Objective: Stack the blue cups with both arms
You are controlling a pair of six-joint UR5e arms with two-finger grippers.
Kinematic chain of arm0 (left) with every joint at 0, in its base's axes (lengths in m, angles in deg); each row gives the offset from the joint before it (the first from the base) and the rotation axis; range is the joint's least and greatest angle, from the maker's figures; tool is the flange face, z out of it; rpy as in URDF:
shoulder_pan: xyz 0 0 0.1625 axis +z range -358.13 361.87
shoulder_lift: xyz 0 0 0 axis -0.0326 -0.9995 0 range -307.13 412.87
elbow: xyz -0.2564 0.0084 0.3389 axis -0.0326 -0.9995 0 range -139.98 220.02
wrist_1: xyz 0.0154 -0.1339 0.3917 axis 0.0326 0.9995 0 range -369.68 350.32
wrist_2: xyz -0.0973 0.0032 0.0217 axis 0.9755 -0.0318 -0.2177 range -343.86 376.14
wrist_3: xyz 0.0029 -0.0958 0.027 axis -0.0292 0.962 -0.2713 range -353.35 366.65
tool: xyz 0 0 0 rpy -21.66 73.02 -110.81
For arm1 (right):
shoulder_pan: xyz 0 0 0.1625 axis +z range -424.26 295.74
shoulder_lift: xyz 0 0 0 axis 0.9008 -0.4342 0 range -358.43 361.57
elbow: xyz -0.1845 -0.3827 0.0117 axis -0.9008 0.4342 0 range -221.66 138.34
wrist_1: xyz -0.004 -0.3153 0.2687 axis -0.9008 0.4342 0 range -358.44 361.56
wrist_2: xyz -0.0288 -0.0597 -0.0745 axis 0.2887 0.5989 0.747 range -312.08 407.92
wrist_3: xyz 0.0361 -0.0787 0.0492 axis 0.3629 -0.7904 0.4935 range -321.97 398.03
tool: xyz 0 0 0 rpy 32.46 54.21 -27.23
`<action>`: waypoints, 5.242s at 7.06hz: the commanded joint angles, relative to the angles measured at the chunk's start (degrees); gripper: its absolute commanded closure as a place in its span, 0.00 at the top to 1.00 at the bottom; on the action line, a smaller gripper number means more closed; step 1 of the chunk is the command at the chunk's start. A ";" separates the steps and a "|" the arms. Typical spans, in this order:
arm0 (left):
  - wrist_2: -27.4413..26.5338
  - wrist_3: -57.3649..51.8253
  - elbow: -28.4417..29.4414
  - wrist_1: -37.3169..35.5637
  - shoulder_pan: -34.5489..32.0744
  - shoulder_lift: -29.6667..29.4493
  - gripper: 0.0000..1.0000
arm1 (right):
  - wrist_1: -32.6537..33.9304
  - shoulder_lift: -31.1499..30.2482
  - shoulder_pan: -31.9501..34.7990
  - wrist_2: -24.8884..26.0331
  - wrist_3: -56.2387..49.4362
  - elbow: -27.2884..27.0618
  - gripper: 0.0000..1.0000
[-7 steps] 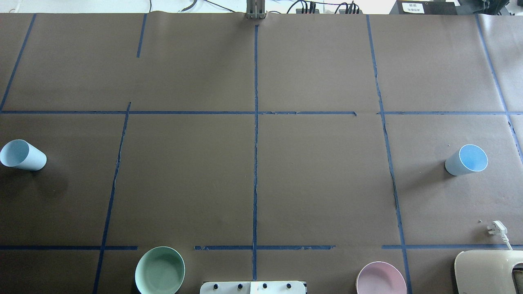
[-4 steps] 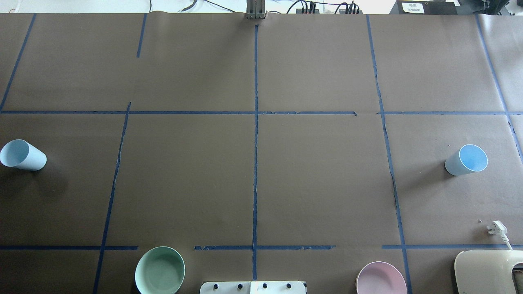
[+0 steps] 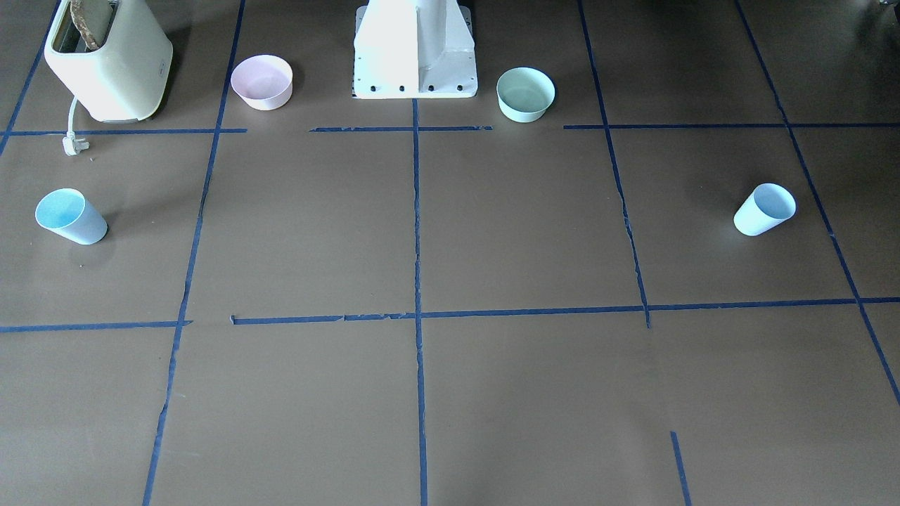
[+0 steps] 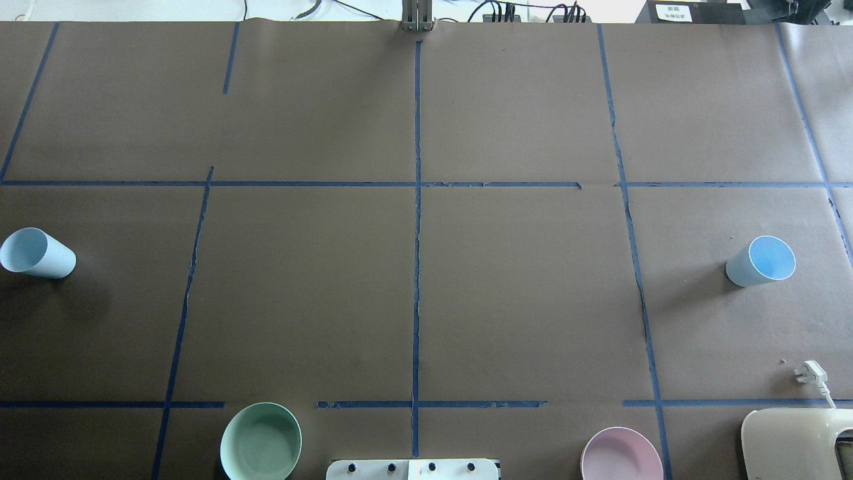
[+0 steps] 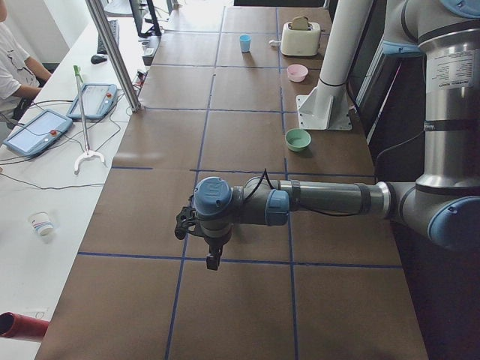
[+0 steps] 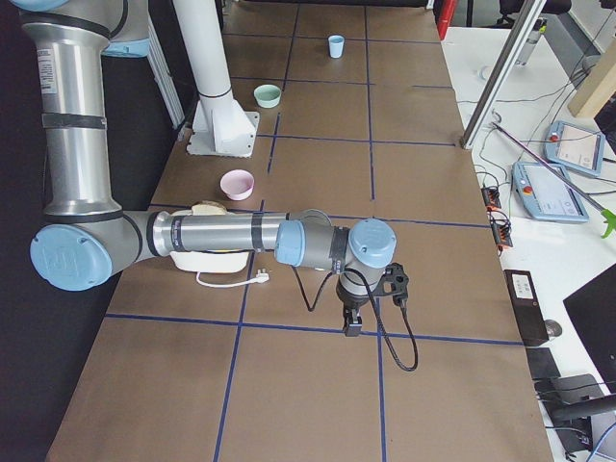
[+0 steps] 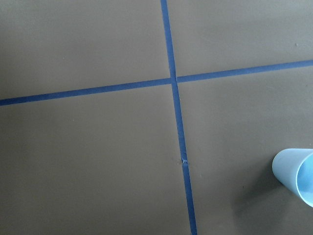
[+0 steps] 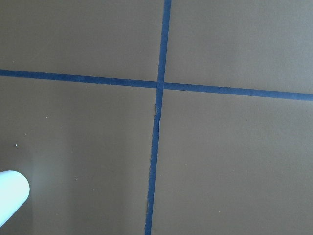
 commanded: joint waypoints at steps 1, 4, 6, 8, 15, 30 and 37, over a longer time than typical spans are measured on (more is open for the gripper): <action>0.03 0.32 -0.28 0.08 0.18 0.17 1.00 | 0.00 -0.09 0.00 -0.10 0.07 -0.13 1.00; 2.75 22.88 -0.02 11.52 13.50 0.17 1.00 | -0.26 -0.44 -0.61 -0.36 0.33 -0.21 1.00; 2.58 35.53 0.60 17.65 20.98 -0.09 1.00 | -0.27 -0.62 -0.71 -3.33 0.25 -0.04 1.00; 2.58 36.79 1.29 17.75 22.49 -0.62 1.00 | -0.27 -0.70 -0.79 -3.96 0.42 -0.04 1.00; 0.73 37.06 6.39 17.92 26.89 -3.25 0.94 | -0.27 -0.53 -4.31 -4.05 0.42 0.05 1.00; -18.14 90.50 14.48 7.29 59.22 -54.06 0.04 | -2.73 -0.53 -4.84 -8.01 0.77 -0.13 1.00; -19.40 90.76 11.35 7.64 60.21 -52.92 1.00 | -2.81 -0.44 -10.17 -7.48 2.08 -3.80 1.00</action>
